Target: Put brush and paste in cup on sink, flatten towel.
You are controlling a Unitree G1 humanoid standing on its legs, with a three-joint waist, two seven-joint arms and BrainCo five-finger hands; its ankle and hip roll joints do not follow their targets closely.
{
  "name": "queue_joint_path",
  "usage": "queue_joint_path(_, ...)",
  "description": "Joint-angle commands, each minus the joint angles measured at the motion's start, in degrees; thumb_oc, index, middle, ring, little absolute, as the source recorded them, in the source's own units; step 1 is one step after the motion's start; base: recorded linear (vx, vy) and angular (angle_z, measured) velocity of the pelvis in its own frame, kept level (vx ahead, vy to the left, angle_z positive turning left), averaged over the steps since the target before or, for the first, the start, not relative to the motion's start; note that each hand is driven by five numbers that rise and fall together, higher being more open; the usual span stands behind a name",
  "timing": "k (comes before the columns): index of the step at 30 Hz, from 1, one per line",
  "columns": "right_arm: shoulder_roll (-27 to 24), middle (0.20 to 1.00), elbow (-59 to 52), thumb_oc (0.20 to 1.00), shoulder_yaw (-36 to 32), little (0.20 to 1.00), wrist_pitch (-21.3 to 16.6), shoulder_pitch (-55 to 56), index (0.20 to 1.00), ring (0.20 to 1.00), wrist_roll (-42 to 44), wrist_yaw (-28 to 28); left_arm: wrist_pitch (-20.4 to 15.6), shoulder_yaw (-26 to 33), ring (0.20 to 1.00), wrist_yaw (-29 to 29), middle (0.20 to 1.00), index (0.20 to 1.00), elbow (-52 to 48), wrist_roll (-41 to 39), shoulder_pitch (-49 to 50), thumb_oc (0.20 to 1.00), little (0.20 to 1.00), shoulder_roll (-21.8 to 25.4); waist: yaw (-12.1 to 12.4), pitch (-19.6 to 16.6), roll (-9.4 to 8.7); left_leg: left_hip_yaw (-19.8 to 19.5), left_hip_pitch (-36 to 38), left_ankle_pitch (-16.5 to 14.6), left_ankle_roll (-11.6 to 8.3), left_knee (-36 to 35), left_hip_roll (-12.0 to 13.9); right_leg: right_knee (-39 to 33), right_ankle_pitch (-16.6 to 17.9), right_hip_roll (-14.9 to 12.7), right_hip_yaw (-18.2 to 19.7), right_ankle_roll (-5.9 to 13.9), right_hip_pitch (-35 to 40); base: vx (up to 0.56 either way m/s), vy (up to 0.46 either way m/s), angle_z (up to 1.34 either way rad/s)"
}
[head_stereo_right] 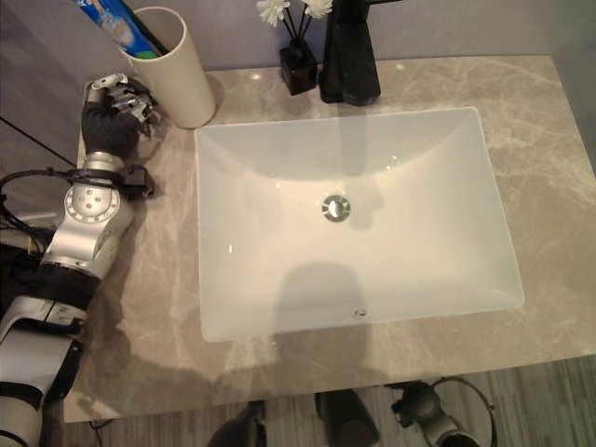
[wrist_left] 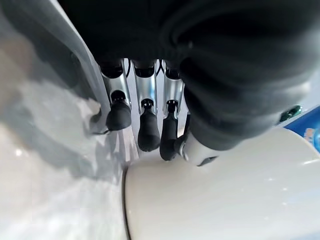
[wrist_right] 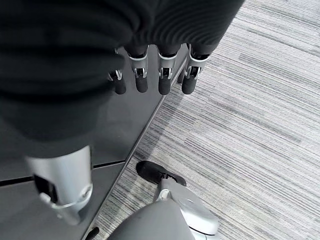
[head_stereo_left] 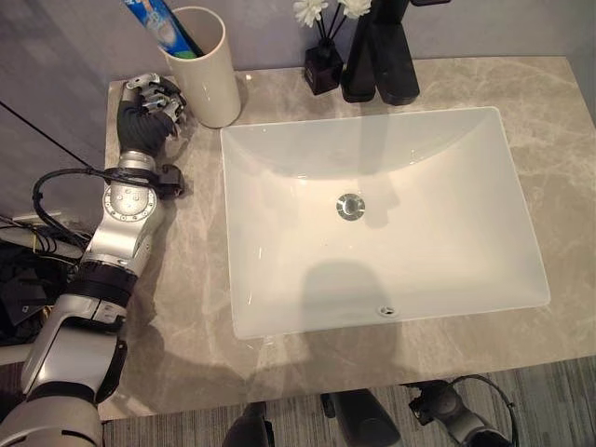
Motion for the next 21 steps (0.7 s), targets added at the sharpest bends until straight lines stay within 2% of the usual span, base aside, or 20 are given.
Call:
queue_joint_path(1, -1.52, 1.000, -1.32, 1.000, 0.70, 1.000, -1.58, -1.35, 1.000, 1.000, 1.66, -1.19, -0.49, -3.10, 0.200, 0.69, 0.200, 0.200, 4.37, 1.34, -1.05, 0.200, 0.200, -2.21, -1.20, 1.14, 1.81, 2.82, 7.29, 2.61, -1.91, 0.19, 3.01, 13.31, -5.40, -0.95, -0.12, 6.28, -6.40, 0.00, 0.000, 0.00)
queue_joint_path(14, -1.04, 1.000, -1.24, 1.000, 0.99, 1.000, -1.99, -0.80, 1.000, 1.000, 2.00, -1.60, -0.77, -5.28, 0.200, 0.38, 0.200, 0.200, 4.15, 2.50, -2.52, 0.200, 0.200, -5.25, -2.13, 0.93, 2.13, 3.41, 7.23, 2.44, -2.09, 0.19, 3.27, 13.77, -5.37, -0.58, 0.44, 6.33, -7.61, 0.00, 0.000, 0.00)
queue_joint_path(21, -0.95, 1.000, -1.13, 1.000, 1.21, 1.000, -2.22, -0.65, 1.000, 1.000, 2.28, -1.69, -1.10, -6.85, 0.200, 0.21, 0.200, 0.200, 3.92, 3.22, -3.61, 0.200, 0.200, -8.40, -2.70, 0.93, 2.44, 3.60, 7.17, 2.55, -2.25, 0.19, 3.42, 14.30, -5.47, -0.31, 0.51, 6.31, -8.48, 0.00, 0.000, 0.00)
